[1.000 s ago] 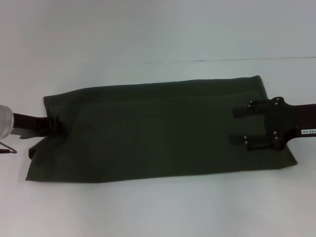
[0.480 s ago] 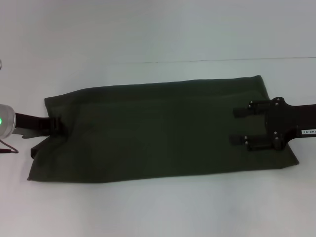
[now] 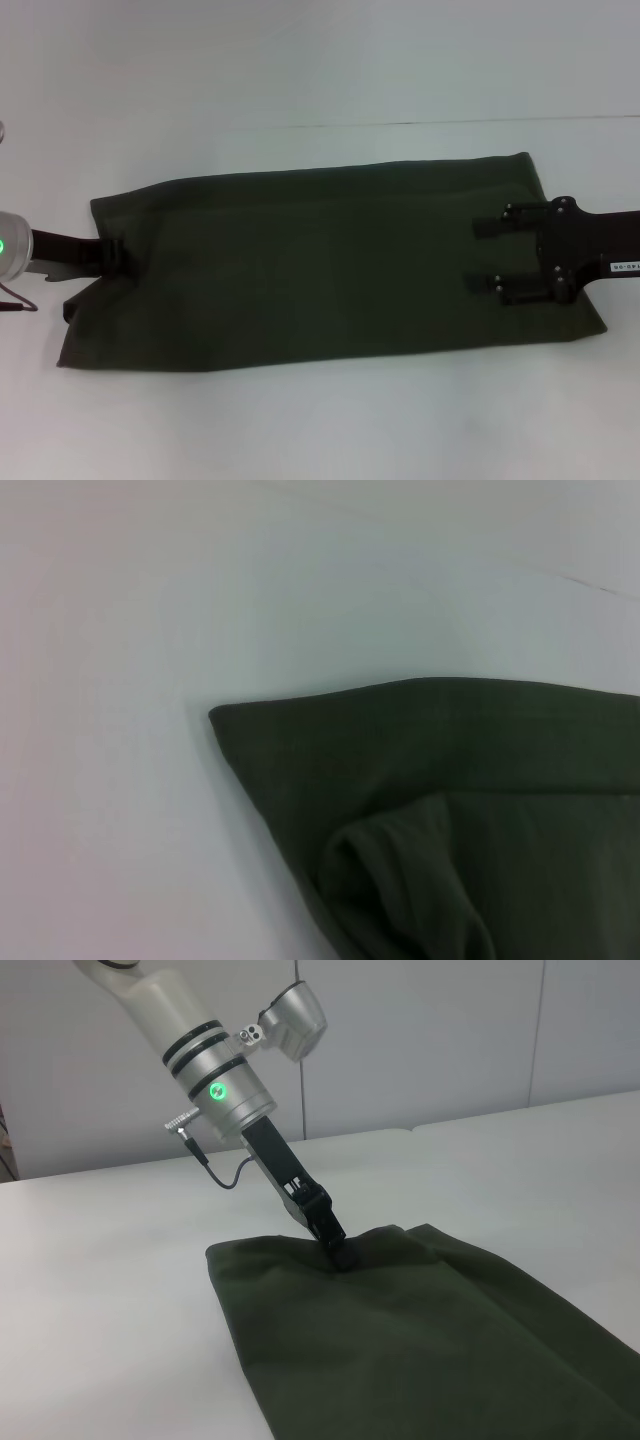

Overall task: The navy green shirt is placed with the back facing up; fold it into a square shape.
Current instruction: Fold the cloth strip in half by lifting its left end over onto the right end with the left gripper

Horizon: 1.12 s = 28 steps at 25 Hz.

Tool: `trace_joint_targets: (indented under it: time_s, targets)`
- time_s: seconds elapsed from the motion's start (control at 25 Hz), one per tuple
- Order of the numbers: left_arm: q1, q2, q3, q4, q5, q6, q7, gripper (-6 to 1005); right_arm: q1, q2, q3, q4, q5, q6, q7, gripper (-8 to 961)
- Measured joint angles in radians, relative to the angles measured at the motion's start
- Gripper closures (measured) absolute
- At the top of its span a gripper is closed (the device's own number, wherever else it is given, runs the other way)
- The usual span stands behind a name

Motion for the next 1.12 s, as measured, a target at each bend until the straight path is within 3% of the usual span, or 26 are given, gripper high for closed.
trace_joint_targets:
  time_s: [0.56, 1.12]
  targets:
    - [-0.002, 0.006, 0.000, 0.004, 0.005, 0.005, -0.002, 925, 0.000, 0.000, 0.000, 0.000, 0.000, 0.000, -0.003, 188]
    - [-0.002, 0.044, -0.080, 0.036, 0.084, 0.042, 0.002, 924, 0.000, 0.004, 0.000, 0.000, 0.000, 0.000, -0.003, 188]
